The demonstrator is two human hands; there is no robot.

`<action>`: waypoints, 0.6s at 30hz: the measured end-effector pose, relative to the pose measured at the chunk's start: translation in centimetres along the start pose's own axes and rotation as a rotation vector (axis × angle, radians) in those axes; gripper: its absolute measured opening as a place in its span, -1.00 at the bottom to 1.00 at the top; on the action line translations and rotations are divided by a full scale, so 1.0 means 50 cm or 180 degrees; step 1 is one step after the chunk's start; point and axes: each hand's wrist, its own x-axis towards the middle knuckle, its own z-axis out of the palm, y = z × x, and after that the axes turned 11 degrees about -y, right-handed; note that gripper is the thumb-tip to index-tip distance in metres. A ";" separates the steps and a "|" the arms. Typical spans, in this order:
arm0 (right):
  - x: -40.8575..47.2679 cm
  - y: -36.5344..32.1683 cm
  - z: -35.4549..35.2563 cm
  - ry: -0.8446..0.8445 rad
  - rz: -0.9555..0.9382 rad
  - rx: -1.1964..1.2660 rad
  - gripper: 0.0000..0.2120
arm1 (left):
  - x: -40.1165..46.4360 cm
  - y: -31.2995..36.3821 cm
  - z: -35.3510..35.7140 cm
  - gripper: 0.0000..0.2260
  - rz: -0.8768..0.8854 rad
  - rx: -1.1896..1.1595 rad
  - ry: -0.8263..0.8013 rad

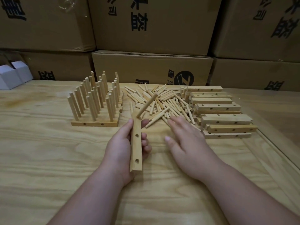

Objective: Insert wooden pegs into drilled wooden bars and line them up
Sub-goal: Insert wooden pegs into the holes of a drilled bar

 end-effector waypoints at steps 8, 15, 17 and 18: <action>0.004 0.007 0.009 -0.0008 0.0302 -0.0359 -0.60 | 0.000 -0.001 0.001 -0.59 -0.0031 -0.0030 -0.0022; 0.001 0.002 0.006 0.0107 0.0323 -0.0323 -0.60 | 0.004 -0.001 -0.001 -0.59 -0.0027 -0.0118 0.0034; 0.001 0.004 0.006 0.0309 0.0274 -0.0312 -0.72 | 0.006 -0.001 0.000 -0.59 0.0022 -0.0198 0.0093; 0.000 0.004 0.005 0.0422 0.0272 -0.0287 -0.79 | 0.006 -0.001 0.001 -0.59 0.0050 -0.0221 0.0109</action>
